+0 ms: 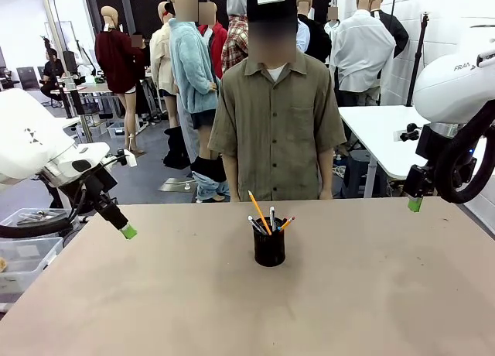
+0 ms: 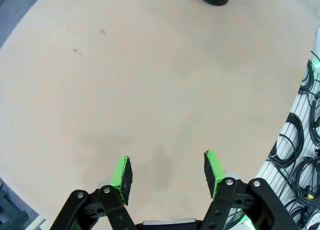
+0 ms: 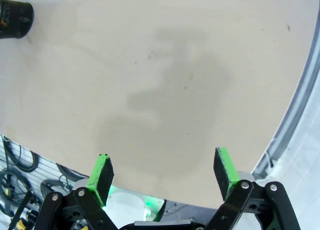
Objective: Place the pens into the pen holder.
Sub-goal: Pick up a writing instrument from the table and place it into the Pen holder.
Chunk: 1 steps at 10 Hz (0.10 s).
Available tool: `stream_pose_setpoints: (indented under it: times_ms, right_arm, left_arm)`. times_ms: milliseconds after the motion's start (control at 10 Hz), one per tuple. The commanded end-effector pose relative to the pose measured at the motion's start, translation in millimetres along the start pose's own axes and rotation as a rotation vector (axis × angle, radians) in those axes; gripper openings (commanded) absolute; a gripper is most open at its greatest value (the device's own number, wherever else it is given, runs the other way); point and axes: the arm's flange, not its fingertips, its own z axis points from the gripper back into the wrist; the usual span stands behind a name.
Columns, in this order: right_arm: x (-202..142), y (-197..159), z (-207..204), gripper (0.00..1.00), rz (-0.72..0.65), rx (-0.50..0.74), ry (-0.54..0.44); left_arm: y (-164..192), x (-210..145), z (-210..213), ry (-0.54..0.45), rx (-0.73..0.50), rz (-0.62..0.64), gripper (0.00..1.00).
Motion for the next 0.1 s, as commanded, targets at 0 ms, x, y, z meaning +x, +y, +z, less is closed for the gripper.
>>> stream_pose_setpoints:
  times_ms: [0]
  right_arm:
    - [0.7,0.4,1.6,1.00,-0.004,-0.006,0.013]
  left_arm:
    - [1.7,-0.3,0.8,-0.008,0.007,-0.003,0.76]
